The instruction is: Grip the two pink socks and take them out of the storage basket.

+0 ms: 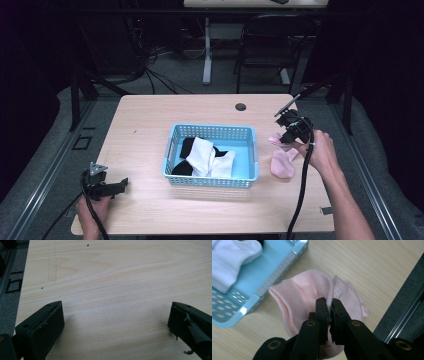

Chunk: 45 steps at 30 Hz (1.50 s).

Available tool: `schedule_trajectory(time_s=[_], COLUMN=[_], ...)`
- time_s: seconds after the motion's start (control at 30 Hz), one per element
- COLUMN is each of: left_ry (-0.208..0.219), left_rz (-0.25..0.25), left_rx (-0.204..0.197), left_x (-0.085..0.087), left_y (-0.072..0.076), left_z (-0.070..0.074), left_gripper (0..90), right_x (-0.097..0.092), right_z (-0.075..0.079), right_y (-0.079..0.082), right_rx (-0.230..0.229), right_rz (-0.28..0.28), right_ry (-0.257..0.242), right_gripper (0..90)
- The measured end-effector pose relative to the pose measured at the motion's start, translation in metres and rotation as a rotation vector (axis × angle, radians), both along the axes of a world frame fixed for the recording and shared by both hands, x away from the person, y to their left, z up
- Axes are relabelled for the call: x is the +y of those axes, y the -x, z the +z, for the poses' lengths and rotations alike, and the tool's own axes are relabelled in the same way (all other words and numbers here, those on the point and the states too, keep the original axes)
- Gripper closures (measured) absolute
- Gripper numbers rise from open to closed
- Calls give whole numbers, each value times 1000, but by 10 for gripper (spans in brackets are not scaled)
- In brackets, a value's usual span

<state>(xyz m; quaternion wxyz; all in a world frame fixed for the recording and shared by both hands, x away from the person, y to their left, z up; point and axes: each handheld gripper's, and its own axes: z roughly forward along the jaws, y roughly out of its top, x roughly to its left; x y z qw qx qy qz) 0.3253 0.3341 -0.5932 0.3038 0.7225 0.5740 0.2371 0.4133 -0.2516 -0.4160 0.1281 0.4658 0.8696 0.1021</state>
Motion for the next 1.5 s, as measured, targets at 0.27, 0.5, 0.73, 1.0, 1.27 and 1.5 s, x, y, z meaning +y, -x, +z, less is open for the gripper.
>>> schedule_trajectory(time_s=[0.27, 0.5, 0.73, 1.0, 1.27, 1.5], left_ry=[1, 0, 1, 0, 0, 0], left_rz=[1, 0, 0, 0, 0, 0], left_rx=[-1, 0, 0, 0, 0, 0], left_x=[0, 0, 0, 0, 0, 0], left_y=[0, 0, 0, 0, 0, 0], left_z=[0, 0, 0, 0, 0, 0], left_gripper=[6, 6, 6, 6, 6, 6], right_x=[-14, -23, -28, -37, -45, -56], right_z=[-43, -80, -95, -74, -61, -74], right_y=[-8, -14, -13, 5, 31, 52], right_rx=[77, 128, 159, 106, 70, 49], right_rz=[-47, -87, -102, -88, -95, -124], right_ry=[-30, -60, -78, -127, -152, -154], right_gripper=[853, 836, 760, 324, 139, 53])
